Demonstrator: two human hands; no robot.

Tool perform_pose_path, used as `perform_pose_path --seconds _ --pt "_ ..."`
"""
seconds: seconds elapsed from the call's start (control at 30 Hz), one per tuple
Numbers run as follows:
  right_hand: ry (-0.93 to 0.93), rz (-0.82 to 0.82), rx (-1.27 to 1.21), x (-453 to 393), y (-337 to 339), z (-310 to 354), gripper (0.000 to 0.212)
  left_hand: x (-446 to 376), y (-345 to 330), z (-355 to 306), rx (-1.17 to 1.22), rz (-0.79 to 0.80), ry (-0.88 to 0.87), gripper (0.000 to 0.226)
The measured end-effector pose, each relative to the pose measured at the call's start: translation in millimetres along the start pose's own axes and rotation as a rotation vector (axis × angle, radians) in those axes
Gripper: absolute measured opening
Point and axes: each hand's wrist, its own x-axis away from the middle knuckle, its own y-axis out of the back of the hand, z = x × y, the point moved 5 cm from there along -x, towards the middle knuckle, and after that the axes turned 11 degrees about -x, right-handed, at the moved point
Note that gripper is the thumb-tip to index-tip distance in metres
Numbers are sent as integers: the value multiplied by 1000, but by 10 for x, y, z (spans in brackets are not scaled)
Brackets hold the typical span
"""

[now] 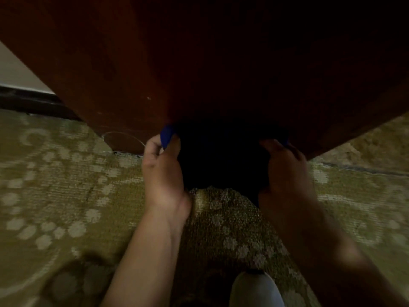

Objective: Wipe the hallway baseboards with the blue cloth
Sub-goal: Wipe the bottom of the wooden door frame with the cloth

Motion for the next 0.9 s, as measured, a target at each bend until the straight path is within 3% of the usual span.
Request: perform_pose_path --seconds 0.07,0.2,0.33,0.43,0.63,0.77,0.9 --pt "-36 -38 22 -104 54 -184 39 -48 56 99 -86 -15 38 14" --pt "-163 -187 112 -413 211 -700 35 -261 320 420 -203 -94 293 15" --pt "-202 -197 105 -438 281 -829 36 -463 374 308 -423 -41 348 16" --pt "-222 -189 122 -401 182 -778 33 -554 403 101 -526 6 381 5" --pt "-282 -25 148 10 -497 -886 24 -531 1056 -320 -461 -99 378 7" --pt "-392 -72 260 111 -762 -1166 19 -485 1456 -333 -485 -111 448 28" --pt "-391 -77 227 -36 -880 -1513 15 -715 1653 -340 -438 -170 419 28"
